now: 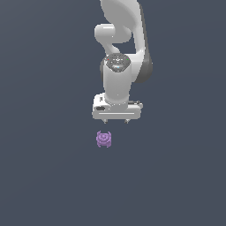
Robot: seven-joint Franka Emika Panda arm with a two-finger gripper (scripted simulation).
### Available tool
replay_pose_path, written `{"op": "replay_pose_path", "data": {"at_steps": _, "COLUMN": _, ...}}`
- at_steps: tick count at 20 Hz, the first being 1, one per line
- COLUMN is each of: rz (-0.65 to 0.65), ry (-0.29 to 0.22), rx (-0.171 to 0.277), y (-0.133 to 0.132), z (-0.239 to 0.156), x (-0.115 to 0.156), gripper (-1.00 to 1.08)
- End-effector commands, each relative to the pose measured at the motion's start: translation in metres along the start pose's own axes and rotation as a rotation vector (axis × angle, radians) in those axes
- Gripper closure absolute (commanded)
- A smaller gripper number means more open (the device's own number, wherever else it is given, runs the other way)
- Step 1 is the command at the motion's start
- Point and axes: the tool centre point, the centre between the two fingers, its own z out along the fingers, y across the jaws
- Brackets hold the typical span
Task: Pick up the object and move it to a goal position.
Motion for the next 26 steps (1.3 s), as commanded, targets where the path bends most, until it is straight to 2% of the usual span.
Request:
{"op": "replay_pose_path", "data": {"at_steps": 1, "rz": 0.000, "ry": 0.000, "rx": 0.000, "y": 0.000, "z": 0.000, "x": 0.000, "gripper": -0.92}}
{"op": "replay_pose_path", "data": {"at_steps": 16, "rz": -0.024, "ry": -0.013, "rx": -0.013, "y": 0.011, "z": -0.006, "x": -0.006, "gripper": -0.92}}
{"op": "replay_pose_path", "data": {"at_steps": 26, "rz": -0.138, "ry": -0.015, "rx": -0.016, "y": 0.015, "z": -0.001, "x": -0.003, "gripper": -0.92}}
